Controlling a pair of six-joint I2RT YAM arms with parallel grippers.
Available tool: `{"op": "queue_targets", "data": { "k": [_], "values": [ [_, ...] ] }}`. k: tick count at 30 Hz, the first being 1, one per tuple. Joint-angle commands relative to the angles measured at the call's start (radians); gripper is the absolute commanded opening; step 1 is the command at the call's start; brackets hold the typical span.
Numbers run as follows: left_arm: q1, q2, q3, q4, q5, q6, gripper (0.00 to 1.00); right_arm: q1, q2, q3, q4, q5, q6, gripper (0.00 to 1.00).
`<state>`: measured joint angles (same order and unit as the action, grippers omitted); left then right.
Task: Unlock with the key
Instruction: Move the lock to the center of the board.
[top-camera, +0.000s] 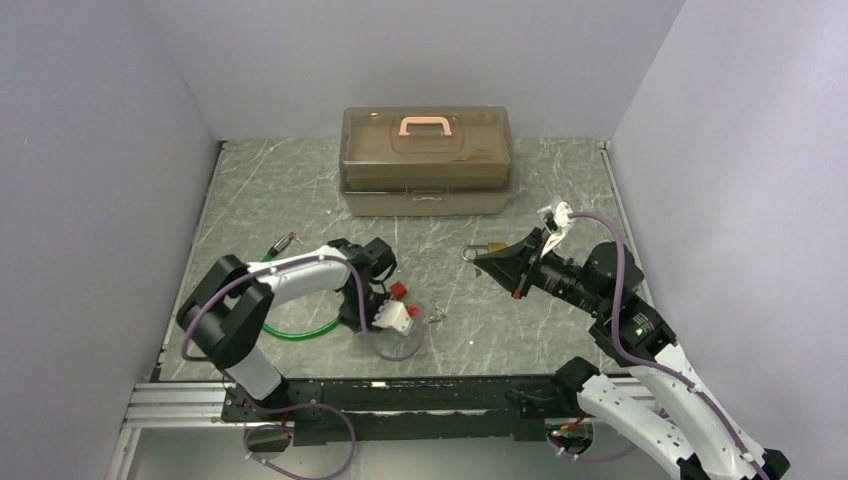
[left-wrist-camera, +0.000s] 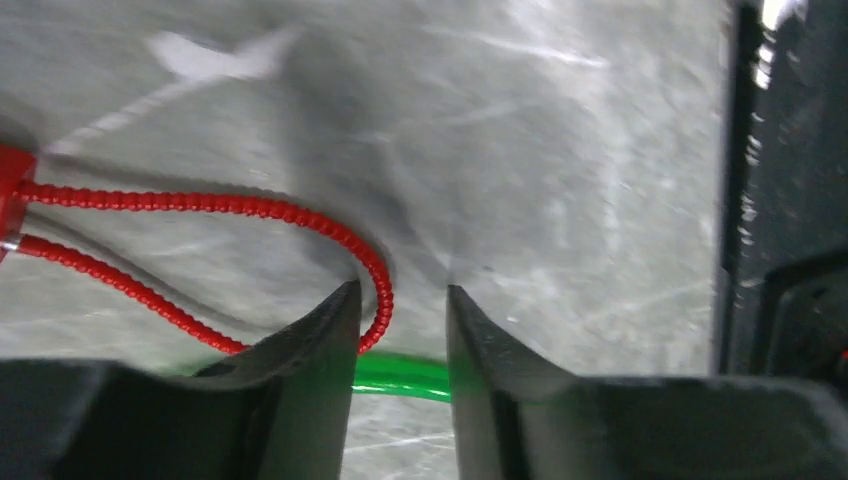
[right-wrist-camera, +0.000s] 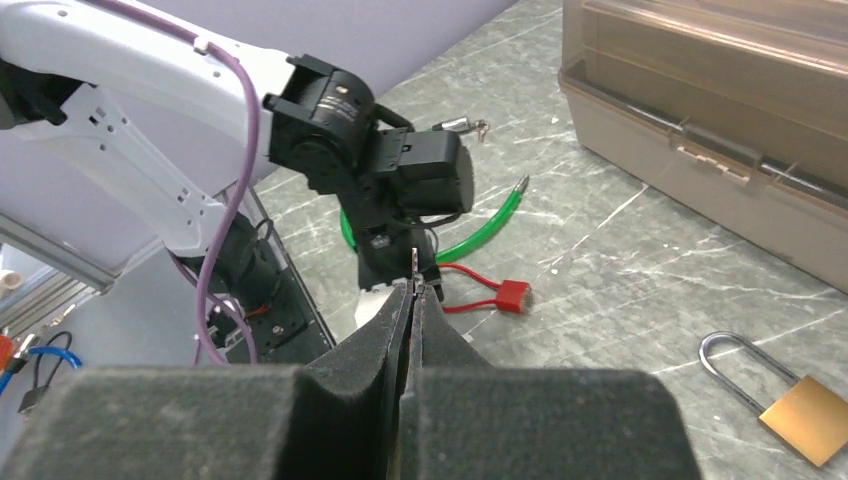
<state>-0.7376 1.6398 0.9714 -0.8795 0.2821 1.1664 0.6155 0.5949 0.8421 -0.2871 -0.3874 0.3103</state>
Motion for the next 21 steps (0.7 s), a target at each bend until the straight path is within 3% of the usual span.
{"op": "queue_targets", "data": {
  "k": [1, 2, 3, 10, 14, 21],
  "values": [
    [-0.001, -0.115, -0.071, -0.055, -0.047, 0.033, 0.54, -0.004, 0.013, 0.027, 0.068, -0.033, 0.025, 0.0],
    [0.005, -0.133, -0.054, -0.054, -0.029, 0.012, 0.82, -0.004, 0.015, 0.029, 0.068, -0.034, 0.026, 0.0],
    [0.012, -0.138, -0.017, -0.059, -0.004, -0.02, 0.97, -0.003, 0.018, 0.031, 0.067, -0.035, 0.024, 0.0],
    [0.067, -0.049, 0.266, -0.029, 0.186, -0.398, 0.99, -0.005, 0.015, 0.038, 0.052, -0.019, 0.012, 0.0],
    [0.072, 0.015, 0.272, 0.065, 0.189, -0.608, 0.99, -0.004, 0.015, 0.043, 0.045, -0.008, -0.005, 0.0],
    [0.071, 0.086, 0.218, 0.125, 0.124, -0.779, 0.99, -0.005, 0.007, 0.059, 0.018, 0.016, -0.036, 0.0]
  ]
}}
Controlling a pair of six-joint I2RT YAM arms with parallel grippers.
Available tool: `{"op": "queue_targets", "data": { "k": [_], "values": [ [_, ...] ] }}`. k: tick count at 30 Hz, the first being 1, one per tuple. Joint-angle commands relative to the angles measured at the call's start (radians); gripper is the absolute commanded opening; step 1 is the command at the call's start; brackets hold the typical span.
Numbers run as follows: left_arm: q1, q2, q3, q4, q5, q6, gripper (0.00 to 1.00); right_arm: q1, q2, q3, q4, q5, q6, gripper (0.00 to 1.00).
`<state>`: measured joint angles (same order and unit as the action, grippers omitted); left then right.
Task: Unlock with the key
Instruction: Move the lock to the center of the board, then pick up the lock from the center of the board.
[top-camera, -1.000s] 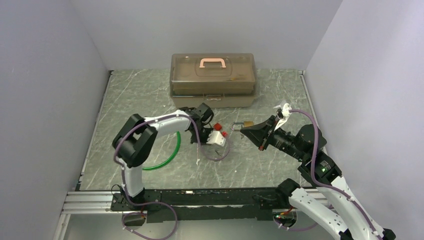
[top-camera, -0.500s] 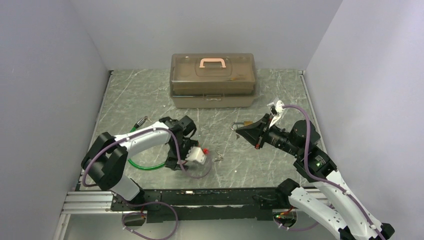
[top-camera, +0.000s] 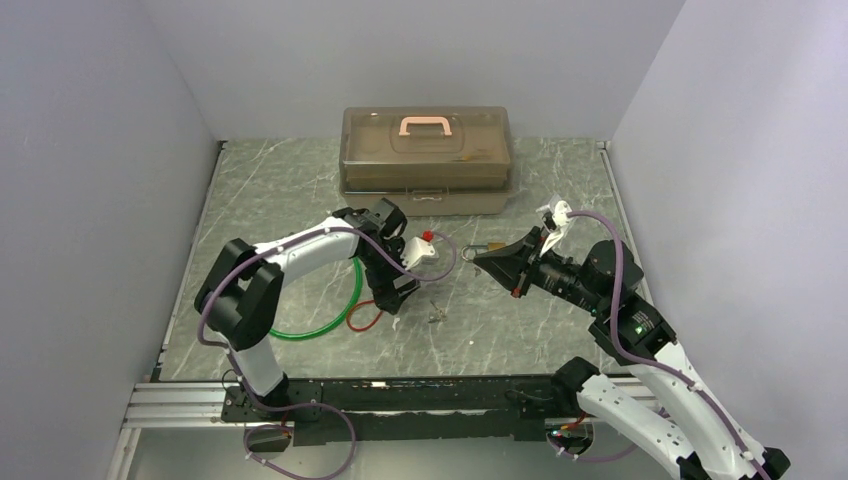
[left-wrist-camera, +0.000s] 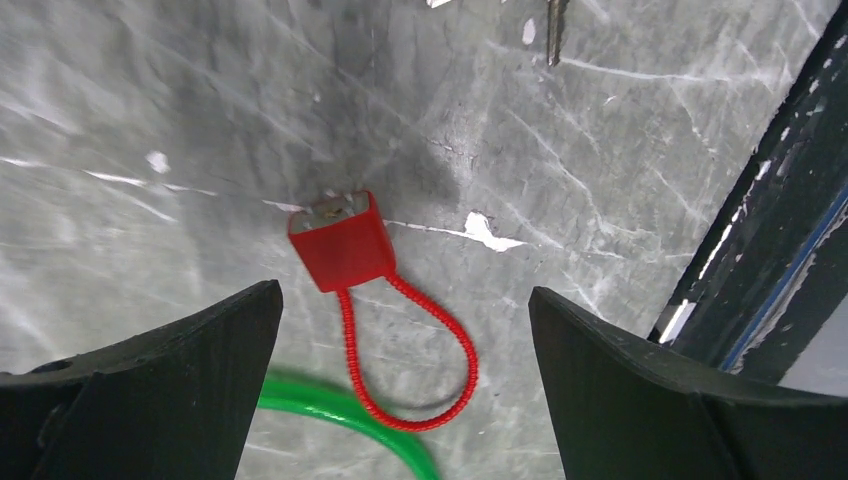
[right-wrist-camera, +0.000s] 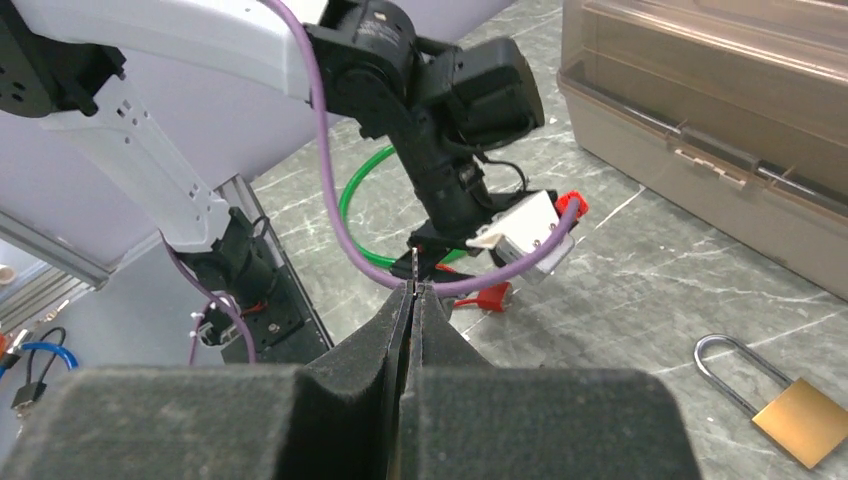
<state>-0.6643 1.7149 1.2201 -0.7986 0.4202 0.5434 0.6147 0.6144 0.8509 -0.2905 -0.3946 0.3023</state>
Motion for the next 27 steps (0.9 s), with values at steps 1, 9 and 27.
{"op": "queue_targets", "data": {
  "k": [1, 9, 27],
  "values": [
    [-0.002, 0.011, -0.041, 0.06, -0.024, -0.172, 0.99, -0.004, -0.013, 0.052, 0.019, 0.026, -0.029, 0.0],
    [-0.01, 0.006, -0.118, 0.173, -0.117, -0.267, 0.99, -0.004, -0.011, 0.059, 0.022, 0.023, -0.033, 0.0],
    [-0.063, 0.029, -0.213, 0.31, -0.139, -0.224, 0.26, -0.004, -0.017, 0.066, 0.018, 0.023, -0.028, 0.0]
  ]
}}
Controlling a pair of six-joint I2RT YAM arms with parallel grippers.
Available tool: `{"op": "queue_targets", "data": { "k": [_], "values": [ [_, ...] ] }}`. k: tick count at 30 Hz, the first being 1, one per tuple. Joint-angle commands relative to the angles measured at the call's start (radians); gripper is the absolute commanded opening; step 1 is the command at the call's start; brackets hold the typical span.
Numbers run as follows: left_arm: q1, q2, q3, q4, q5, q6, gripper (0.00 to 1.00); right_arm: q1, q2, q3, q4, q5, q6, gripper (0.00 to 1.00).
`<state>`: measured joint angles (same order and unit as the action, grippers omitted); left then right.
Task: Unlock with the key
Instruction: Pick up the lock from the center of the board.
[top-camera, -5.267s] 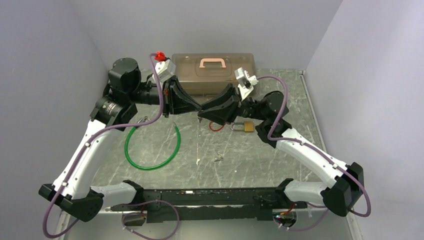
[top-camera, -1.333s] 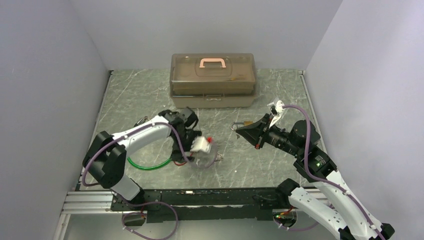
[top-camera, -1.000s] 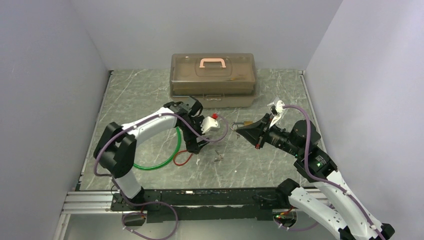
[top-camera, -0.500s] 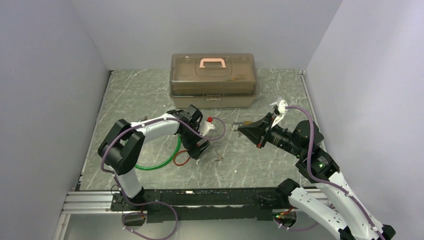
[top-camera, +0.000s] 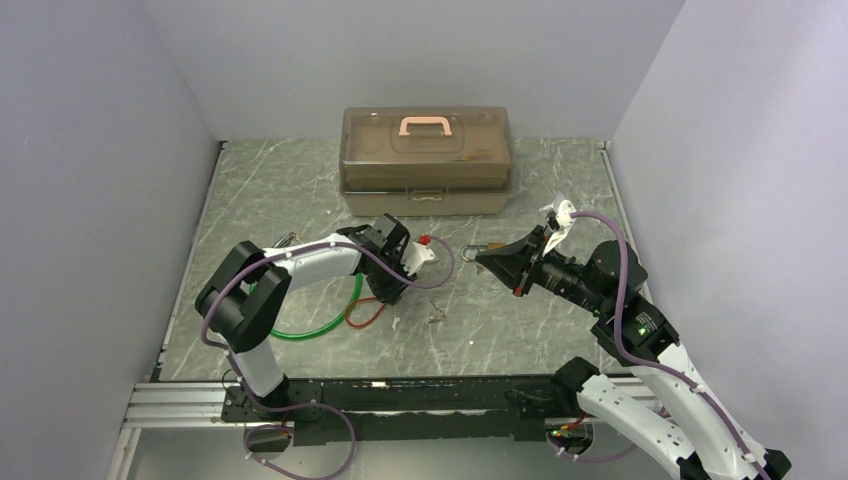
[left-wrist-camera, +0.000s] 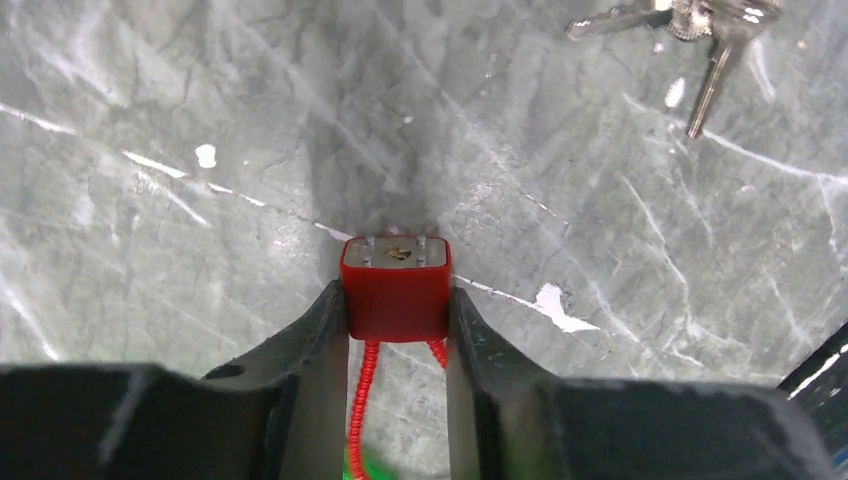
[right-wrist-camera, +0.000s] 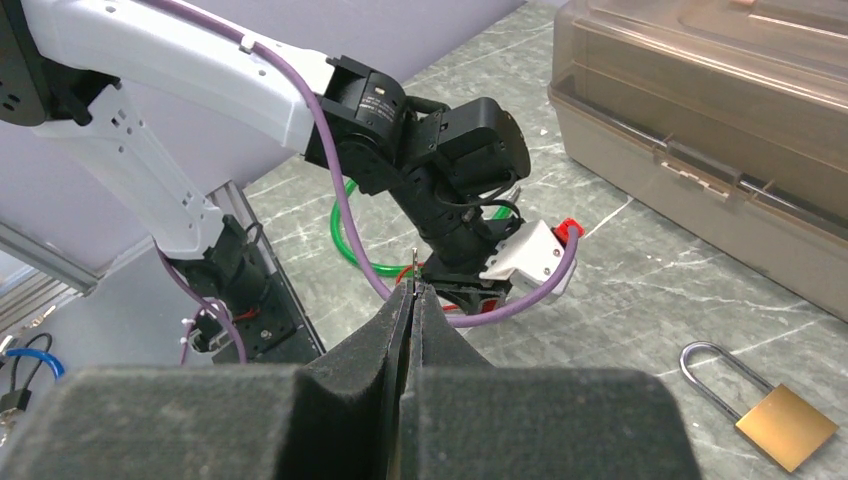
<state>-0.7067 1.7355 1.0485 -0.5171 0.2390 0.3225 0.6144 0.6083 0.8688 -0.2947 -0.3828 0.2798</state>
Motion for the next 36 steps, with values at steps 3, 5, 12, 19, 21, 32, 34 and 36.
{"op": "queue_targets", "data": {
  "k": [3, 5, 12, 19, 21, 32, 34, 36],
  "values": [
    [-0.022, 0.008, -0.042, 0.029, 0.043, -0.001, 0.0, -0.004, -0.011, 0.053, 0.02, 0.01, -0.005, 0.0],
    [-0.021, -0.004, -0.041, 0.027, 0.074, 0.015, 0.0, -0.004, -0.008, 0.056, 0.019, 0.012, -0.005, 0.0],
    [-0.021, -0.21, 0.086, -0.177, 0.251, 0.218, 0.0, -0.004, 0.006, 0.081, 0.005, 0.015, -0.014, 0.0],
    [-0.006, -0.572, 0.278, -0.526, 0.324, 0.563, 0.0, -0.004, 0.066, 0.117, 0.02, -0.08, -0.034, 0.0],
    [-0.01, -0.652, 0.322, -0.587, 0.373, 0.682, 0.0, -0.004, 0.094, 0.139, 0.029, -0.135, -0.032, 0.0],
    [-0.156, -0.904, 0.446, -0.477, 0.395, 1.036, 0.0, -0.004, 0.243, 0.25, -0.015, -0.353, -0.056, 0.0],
    [-0.156, -0.892, 0.488, -0.504, 0.42, 1.042, 0.0, -0.004, 0.26, 0.261, -0.021, -0.38, -0.064, 0.0],
    [-0.156, -0.889, 0.506, -0.528, 0.444, 1.076, 0.0, -0.004, 0.281, 0.275, -0.029, -0.411, -0.073, 0.0]
  ]
}}
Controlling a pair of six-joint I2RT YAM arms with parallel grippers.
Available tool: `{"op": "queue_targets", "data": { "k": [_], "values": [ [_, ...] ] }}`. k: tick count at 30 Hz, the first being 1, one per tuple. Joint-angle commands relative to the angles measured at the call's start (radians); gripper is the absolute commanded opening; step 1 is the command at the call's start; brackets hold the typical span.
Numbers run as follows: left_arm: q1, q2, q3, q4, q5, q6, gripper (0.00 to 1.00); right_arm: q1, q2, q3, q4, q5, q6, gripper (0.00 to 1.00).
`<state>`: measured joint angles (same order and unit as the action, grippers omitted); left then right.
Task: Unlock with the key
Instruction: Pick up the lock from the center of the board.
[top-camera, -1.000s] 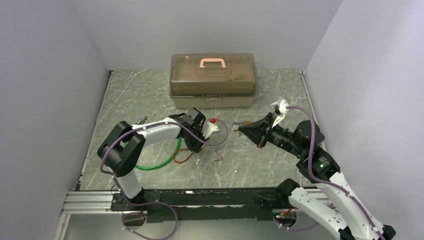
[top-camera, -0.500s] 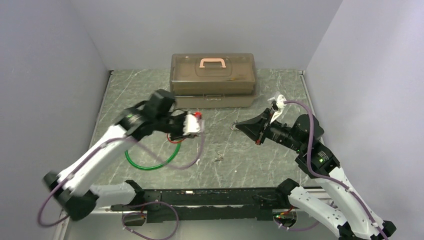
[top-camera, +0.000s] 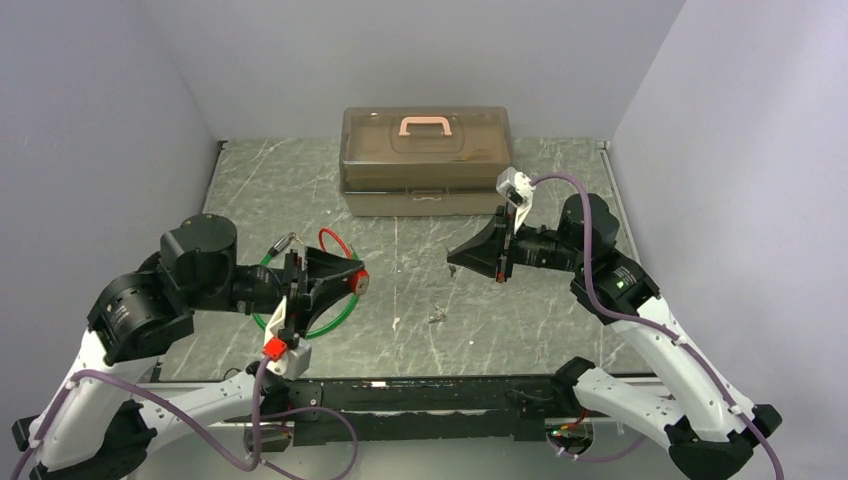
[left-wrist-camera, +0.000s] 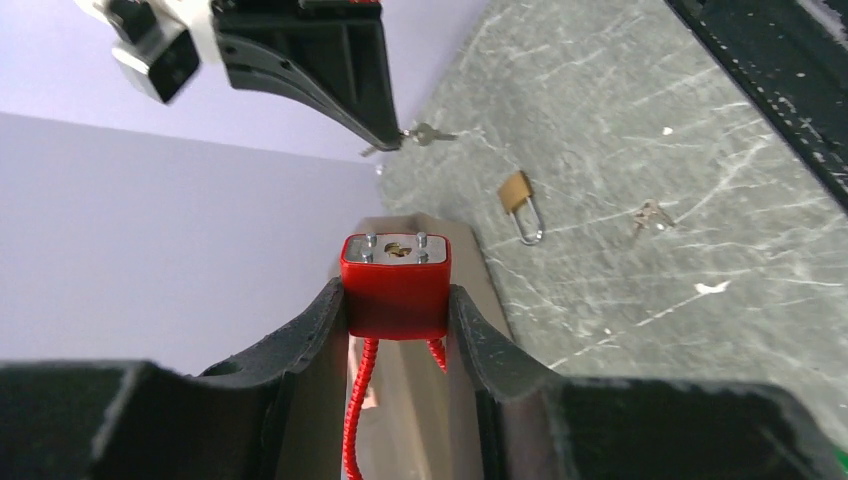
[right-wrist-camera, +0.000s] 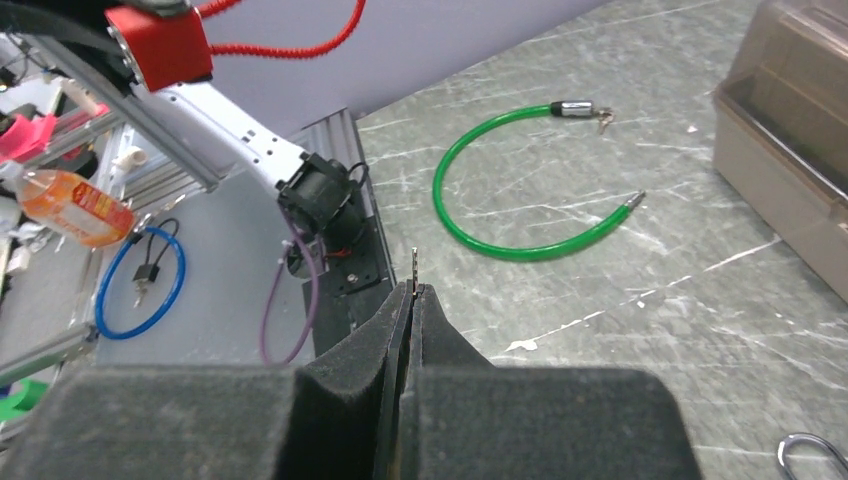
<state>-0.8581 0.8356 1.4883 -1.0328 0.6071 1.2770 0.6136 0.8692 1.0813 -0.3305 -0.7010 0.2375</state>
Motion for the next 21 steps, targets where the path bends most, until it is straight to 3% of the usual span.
{"op": "queue_targets", "data": {
  "k": [1, 15, 17, 21],
  "values": [
    [-0.005, 0.011, 0.067, -0.009, 0.084, 0.128, 0.0, -0.003, 0.03, 0.066, 0.004, -0.104, -0.035, 0.0],
    [-0.019, 0.015, 0.055, 0.042, 0.145, 0.119, 0.0, -0.003, 0.085, 0.091, -0.006, -0.174, -0.076, 0.0],
    [-0.021, 0.011, 0.026, 0.044, 0.109, 0.142, 0.0, -0.003, 0.09, 0.088, 0.002, -0.18, -0.068, 0.0],
    [-0.025, -0.015, -0.116, 0.15, -0.137, 0.156, 0.0, -0.003, 0.116, 0.091, 0.001, -0.171, -0.048, 0.0]
  ]
}}
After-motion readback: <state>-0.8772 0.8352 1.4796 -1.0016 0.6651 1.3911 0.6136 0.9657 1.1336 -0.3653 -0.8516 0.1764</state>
